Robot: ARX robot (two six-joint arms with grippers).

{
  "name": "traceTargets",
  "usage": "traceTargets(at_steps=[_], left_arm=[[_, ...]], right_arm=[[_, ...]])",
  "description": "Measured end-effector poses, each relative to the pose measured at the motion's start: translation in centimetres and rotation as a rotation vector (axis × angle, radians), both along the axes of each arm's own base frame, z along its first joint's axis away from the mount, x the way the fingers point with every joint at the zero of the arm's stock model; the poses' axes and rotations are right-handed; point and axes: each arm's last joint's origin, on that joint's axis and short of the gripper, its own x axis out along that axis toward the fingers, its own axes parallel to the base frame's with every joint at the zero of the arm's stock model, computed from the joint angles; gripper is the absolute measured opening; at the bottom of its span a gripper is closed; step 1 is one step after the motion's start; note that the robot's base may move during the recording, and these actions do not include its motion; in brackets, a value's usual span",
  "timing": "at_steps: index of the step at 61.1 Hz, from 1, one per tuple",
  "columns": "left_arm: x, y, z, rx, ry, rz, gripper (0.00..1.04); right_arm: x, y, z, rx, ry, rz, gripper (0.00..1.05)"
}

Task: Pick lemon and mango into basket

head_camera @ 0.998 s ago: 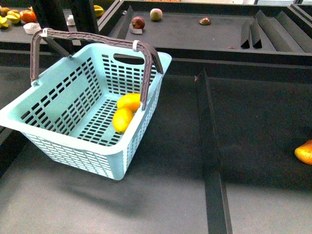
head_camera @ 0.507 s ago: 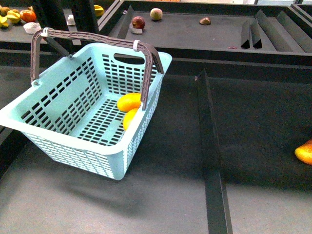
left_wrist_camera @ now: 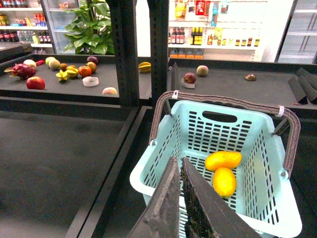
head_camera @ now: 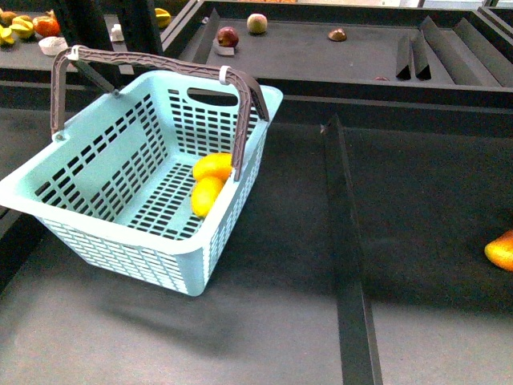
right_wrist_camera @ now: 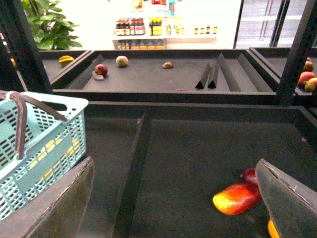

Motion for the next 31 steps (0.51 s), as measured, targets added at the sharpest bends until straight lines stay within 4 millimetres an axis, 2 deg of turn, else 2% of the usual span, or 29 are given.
traceTargets(at_steps=[31], left_arm=[[-1.2, 0.0, 0.0, 0.000, -0.001, 0.000, 0.03]], right_arm=[[0.0, 0.0, 0.0, 0.000, 0.000, 0.000, 0.96]])
